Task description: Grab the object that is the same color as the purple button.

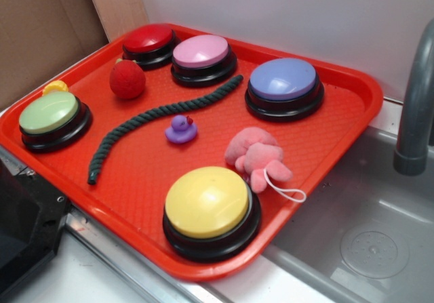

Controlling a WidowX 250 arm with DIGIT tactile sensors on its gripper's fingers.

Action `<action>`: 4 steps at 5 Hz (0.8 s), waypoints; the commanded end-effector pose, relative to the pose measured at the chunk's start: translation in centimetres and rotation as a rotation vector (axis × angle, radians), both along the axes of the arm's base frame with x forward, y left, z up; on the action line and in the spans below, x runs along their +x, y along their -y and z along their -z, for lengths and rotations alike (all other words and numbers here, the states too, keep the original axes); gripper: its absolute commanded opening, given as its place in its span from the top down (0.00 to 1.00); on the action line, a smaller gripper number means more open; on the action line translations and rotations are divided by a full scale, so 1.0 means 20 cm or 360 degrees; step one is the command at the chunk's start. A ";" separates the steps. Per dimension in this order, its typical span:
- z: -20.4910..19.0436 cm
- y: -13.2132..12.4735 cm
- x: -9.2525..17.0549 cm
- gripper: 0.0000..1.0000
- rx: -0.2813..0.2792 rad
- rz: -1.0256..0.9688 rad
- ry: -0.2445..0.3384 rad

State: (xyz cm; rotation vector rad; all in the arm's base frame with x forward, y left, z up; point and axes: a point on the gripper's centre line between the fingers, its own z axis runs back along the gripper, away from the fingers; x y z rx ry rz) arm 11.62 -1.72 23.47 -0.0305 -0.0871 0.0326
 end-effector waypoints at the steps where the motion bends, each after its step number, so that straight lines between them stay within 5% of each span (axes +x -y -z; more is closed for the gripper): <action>1: 0.00 0.00 0.00 0.00 0.0000 0.0000 0.0000; 4: 0.23 0.03 0.18 0.00 -0.0146 -0.0951 0.0162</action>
